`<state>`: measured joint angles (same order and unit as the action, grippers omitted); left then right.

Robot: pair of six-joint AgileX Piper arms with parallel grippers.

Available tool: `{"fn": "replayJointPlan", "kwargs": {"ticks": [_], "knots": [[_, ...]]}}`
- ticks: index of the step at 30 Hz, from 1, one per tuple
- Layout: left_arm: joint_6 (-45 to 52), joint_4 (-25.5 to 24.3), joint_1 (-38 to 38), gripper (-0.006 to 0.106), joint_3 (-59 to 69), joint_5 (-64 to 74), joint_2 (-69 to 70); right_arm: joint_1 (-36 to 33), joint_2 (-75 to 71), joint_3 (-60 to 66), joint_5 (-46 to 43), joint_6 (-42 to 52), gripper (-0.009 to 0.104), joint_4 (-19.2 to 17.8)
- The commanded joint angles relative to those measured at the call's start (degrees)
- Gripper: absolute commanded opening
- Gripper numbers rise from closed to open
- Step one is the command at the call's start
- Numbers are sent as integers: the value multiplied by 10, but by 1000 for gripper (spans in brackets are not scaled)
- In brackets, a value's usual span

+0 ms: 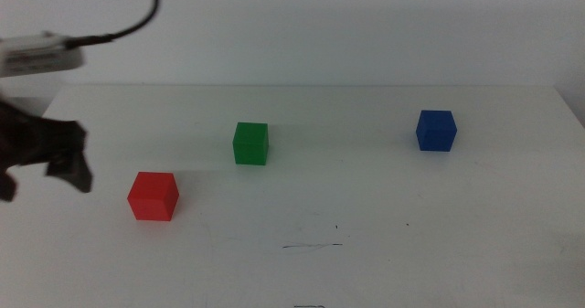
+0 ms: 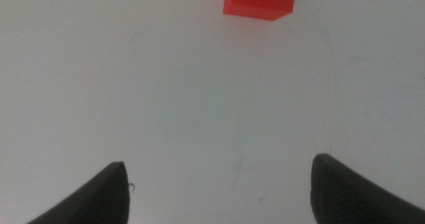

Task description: Stack red cubes first, then green, then blue cubes in a specific spot.

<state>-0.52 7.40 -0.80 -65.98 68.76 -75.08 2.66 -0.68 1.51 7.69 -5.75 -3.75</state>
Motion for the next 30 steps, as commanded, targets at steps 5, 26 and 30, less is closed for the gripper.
{"fn": "replayJointPlan", "kwargs": {"ticks": [5, 26, 30], "knots": [[-19, -28, 64, 93, -99, -11, -104, 4, -9, -6, -43, 8, 90, -5], [-13, -33, 99, 93, -198, -72, -321, 4, -9, -6, -43, 8, 90, -5], [-14, -33, 99, 93, -198, -77, -341, 4, -9, -6, -43, 8, 90, -5]]}}
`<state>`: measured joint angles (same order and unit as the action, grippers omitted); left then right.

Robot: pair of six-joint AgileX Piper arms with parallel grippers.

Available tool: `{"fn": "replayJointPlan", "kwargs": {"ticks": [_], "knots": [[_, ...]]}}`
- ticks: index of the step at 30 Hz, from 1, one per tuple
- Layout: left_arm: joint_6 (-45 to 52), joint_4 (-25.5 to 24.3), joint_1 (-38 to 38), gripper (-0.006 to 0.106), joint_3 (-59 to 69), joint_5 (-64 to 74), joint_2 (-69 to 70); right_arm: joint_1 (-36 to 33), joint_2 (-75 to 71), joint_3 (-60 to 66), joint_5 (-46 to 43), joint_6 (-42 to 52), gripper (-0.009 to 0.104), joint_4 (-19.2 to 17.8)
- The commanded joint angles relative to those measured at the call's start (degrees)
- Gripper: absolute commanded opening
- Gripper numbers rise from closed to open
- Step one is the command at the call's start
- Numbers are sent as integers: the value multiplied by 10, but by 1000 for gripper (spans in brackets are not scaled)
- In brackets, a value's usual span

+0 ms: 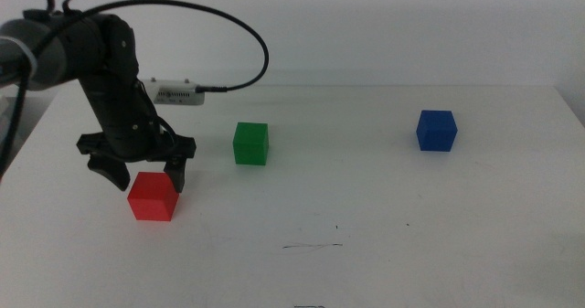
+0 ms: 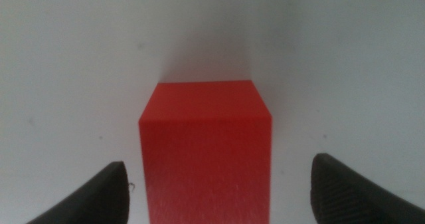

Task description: Stack red cubes first, then green, then blue cubes in a specific spot.

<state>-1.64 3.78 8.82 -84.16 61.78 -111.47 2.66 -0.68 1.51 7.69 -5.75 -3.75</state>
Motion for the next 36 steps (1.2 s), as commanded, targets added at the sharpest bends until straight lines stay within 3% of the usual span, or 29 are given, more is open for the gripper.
{"fn": "replayJointPlan", "kwargs": {"ticks": [1, 13, 17, 24, 29, 36], "knots": [[-3, 3, 3, 93, -16, -10, 17, 4, -9, -6, -43, 8, 90, -5], [5, 4, 3, 91, -16, -30, -22, 4, -9, -6, -43, 8, 90, -5], [5, 5, 1, 79, -16, -32, -22, 4, -9, -6, -43, 8, 90, -5], [5, 15, -2, 43, -16, -18, -19, 4, -9, -6, -43, 8, 90, -5], [4, 16, -2, 36, -16, 7, -1, 4, -9, -6, -43, 8, 90, -5], [-116, -1, 35, 36, -16, 48, 46, 4, -9, -6, -43, 8, 90, -5]]}}
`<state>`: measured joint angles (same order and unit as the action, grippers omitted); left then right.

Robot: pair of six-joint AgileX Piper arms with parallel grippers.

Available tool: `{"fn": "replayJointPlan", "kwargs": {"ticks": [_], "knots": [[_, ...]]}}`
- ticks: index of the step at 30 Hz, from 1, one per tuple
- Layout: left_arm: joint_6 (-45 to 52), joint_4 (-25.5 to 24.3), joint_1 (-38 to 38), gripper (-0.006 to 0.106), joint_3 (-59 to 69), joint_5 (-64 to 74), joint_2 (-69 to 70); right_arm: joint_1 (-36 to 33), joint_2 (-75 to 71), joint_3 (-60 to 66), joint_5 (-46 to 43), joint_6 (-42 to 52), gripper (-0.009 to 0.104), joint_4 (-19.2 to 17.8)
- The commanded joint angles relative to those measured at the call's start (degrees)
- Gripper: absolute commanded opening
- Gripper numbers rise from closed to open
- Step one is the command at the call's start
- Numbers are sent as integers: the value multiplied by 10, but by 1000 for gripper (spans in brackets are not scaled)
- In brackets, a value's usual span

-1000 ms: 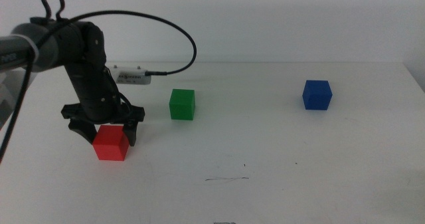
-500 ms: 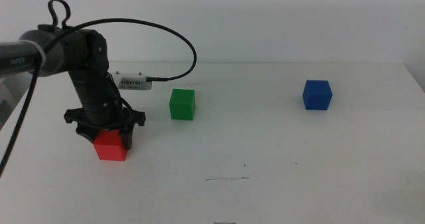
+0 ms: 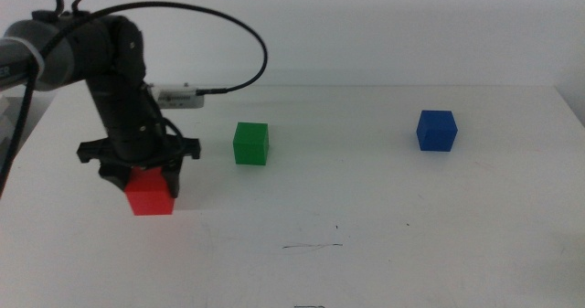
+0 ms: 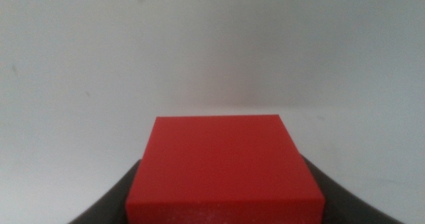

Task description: Stack red cubes first, then green, then blue cubes in a specific spot.

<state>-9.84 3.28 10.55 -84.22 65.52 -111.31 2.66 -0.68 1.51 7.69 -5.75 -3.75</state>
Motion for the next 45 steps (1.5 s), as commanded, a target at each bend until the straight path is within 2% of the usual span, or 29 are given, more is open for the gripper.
{"fn": "replayJointPlan", "kwargs": {"ticks": [1, 14, 20, 45], "knots": [[-41, 3, 27, 36, -16, 12, 49, 4, -9, -6, -43, 8, 90, -5], [-190, 3, 202, 36, -166, 52, -26, 4, -9, -6, -43, 8, 90, -5], [-231, 3, 253, 36, -244, 69, -85, 4, -9, -6, -43, 8, 90, -5], [-257, 46, 265, 36, -269, 72, -155, 4, -9, -6, -43, 8, 90, -5]]}}
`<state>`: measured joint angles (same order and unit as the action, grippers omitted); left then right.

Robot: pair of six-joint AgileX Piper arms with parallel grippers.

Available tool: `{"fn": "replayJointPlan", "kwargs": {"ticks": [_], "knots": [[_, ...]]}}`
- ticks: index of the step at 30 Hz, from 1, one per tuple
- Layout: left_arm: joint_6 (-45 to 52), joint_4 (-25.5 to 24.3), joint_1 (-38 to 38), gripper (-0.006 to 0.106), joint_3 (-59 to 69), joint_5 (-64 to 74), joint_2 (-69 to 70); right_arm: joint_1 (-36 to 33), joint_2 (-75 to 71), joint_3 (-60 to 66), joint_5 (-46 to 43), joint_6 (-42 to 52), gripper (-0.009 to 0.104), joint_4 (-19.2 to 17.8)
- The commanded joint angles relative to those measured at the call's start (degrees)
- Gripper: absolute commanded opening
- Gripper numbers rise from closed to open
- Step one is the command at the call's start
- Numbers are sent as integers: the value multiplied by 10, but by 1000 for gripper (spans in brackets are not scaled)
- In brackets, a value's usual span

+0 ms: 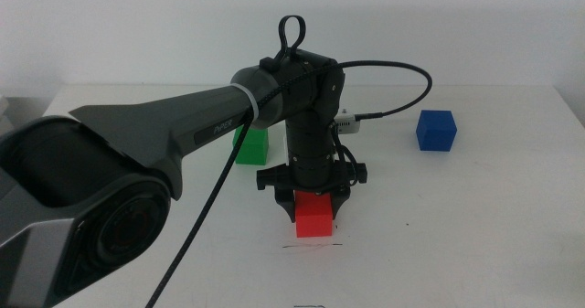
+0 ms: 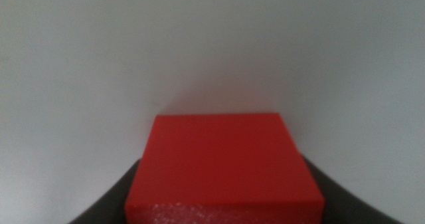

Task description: Stack red cubes first, then green, then blue cubes in a specific spot.

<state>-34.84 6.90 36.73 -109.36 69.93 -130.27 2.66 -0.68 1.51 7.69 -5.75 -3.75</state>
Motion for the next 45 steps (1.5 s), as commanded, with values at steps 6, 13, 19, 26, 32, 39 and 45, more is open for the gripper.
{"fn": "replayJointPlan", "kwargs": {"ticks": [6, 13, 19, 26, 32, 39, 45], "knots": [[8, 11, 3, 36, -17, 29, 33, 4, -9, -6, -43, 8, 90, -5], [8, 12, 3, 76, -17, 31, 33, 4, -9, -6, -43, 8, 90, -5], [15, 8, 3, 94, -20, 33, 35, 4, -9, -6, -43, 8, 90, -5], [23, 9, 3, 93, -29, 55, 49, 4, -9, -6, -43, 8, 90, -5], [25, 7, 3, 93, -30, 54, 83, 4, -9, -6, -43, 8, 90, -5], [25, -13, 1, 93, -30, 54, 126, 4, -9, -6, -43, 8, 90, -5], [25, -39, -26, 93, -30, 54, 158, 4, -9, -6, -43, 8, 90, -5]]}}
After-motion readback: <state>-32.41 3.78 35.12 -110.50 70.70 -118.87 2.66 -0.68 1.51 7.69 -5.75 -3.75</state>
